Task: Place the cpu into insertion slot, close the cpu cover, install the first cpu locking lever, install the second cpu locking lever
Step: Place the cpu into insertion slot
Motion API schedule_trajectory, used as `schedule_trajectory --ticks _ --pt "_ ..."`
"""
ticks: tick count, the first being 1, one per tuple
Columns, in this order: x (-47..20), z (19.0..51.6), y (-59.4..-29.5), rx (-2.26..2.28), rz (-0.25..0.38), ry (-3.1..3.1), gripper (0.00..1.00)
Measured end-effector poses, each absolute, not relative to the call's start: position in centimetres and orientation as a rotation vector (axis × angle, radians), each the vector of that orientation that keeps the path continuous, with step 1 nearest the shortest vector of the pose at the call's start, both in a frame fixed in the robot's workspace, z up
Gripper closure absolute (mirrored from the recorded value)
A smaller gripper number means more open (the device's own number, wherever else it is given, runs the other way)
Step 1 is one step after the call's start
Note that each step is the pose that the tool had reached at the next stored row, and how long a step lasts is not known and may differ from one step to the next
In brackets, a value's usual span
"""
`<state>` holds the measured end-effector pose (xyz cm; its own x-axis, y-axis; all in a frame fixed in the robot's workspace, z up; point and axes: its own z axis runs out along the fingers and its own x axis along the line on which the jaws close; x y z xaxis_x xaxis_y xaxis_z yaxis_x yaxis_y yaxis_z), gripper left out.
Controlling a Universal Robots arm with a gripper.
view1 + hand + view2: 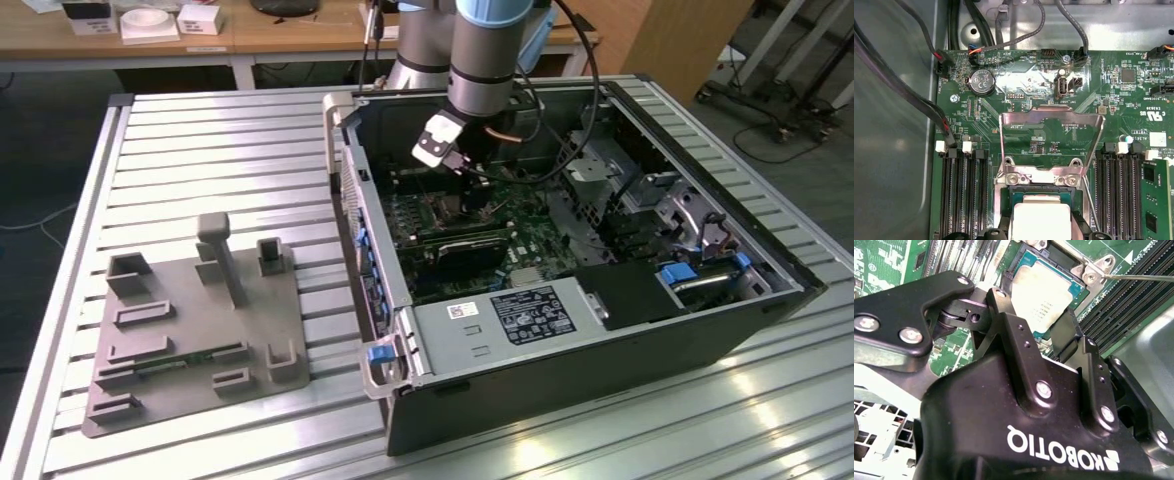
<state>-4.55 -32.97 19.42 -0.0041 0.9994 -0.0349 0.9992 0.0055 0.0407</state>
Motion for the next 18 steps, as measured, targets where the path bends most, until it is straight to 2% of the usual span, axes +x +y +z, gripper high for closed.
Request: schedule_trajectory --ticks 18 --pt "-4.47 19.33 -32.96 2.201 0.005 2.166 0.46"
